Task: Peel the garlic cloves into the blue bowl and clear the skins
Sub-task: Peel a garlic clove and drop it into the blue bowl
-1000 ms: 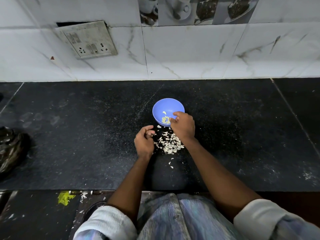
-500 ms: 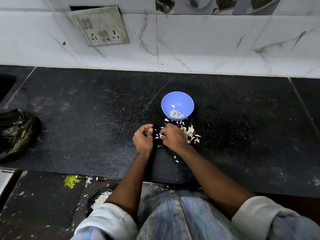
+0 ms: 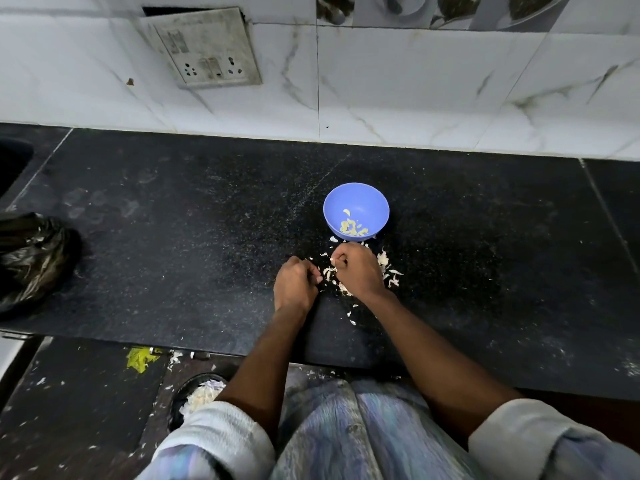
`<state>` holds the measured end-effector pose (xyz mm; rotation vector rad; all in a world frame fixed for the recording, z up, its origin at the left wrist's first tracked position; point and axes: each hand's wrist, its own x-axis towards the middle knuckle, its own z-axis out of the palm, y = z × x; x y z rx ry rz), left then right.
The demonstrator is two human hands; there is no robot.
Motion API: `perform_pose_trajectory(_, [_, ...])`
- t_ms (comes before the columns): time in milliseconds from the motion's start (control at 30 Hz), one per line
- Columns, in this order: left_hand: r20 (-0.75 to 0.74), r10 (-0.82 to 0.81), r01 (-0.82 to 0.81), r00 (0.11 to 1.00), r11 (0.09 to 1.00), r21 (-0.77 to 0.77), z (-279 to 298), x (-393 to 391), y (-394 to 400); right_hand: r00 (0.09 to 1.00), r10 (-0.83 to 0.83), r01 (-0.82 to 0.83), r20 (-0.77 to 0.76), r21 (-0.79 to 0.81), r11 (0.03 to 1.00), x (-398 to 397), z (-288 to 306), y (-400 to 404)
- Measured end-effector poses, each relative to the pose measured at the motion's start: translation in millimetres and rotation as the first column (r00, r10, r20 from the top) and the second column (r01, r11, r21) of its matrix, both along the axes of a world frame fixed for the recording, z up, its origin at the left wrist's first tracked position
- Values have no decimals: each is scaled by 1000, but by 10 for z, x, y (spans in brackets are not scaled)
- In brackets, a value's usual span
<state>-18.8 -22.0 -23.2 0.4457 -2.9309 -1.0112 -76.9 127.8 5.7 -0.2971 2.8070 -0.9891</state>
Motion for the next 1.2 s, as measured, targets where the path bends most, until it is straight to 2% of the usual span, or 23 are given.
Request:
perform_pose_trajectory(167, [-4, -80, 80, 997, 993, -84, 54, 16, -3, 998, -63, 63, 10, -44, 997, -9, -39, 55])
perform_pose_trajectory(433, [-41, -31, 29, 999, 999, -40, 105, -5, 71, 996, -86, 85, -5, -85, 993, -17, -70, 184])
perform_pose_trajectory(600, [-28, -29, 28, 999, 999, -22, 129, -67, 192, 978, -206, 209, 32, -137, 968, -54, -76, 269])
perform_pose_trajectory(733, [-63, -29, 28, 998, 999, -21, 140, -161, 290, 981, -189, 192, 36, -141, 971, -80, -93, 293])
perform_pose_trajectory(867, [-59, -47, 41, 997, 994, -98, 126, -274, 391, 981, -187, 192, 51, -133, 972, -121, -123, 289])
perform_pose_trajectory(1067, [76, -66, 85, 995, 952, -295, 111, -359, 462, 975, -201, 213, 95, -153, 965, -153, -111, 297])
perform_pose_trajectory(1133, [101, -82, 110, 991, 943, -314, 102, -371, 450, 971, -213, 229, 107, -169, 959, -150, -122, 289])
perform_pose_trajectory(1200, [51, -76, 88, 996, 956, -280, 103, -373, 433, 966, -230, 249, 117, -189, 950, -145, -130, 276])
